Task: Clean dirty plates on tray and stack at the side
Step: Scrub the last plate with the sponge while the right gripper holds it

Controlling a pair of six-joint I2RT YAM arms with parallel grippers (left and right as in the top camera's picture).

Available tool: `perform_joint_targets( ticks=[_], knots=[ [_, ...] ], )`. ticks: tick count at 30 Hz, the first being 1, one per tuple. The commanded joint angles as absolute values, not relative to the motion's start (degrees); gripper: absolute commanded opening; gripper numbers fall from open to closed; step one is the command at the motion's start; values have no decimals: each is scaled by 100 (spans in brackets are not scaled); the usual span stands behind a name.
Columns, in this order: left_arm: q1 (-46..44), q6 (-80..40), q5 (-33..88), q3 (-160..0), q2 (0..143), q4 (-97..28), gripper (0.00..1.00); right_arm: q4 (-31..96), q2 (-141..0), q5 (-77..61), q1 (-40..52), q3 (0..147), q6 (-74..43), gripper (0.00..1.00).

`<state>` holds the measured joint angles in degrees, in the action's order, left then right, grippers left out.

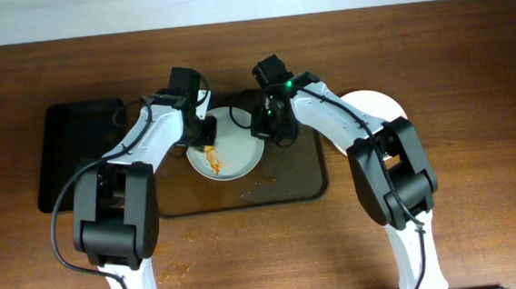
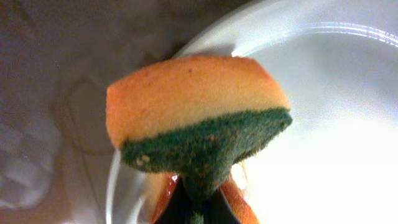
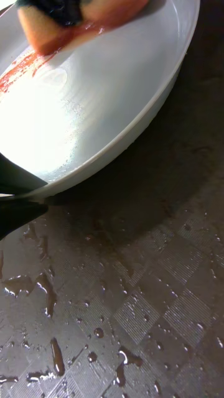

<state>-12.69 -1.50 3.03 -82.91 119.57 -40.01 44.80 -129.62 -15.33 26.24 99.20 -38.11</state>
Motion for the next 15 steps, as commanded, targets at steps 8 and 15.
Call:
perform_joint_targets(
  ticks=[8, 15],
  knots=[
    [-1297, 1094, 2333, -8018, 12204, -5188, 1, 4410, -12993, -1441, 2591, 9939, -3920, 4],
    [-1297, 1638, 3059, -8040, 12204, -4960, 0, 4410, -12993, -1441, 2591, 9939, -3920, 4]
  ],
)
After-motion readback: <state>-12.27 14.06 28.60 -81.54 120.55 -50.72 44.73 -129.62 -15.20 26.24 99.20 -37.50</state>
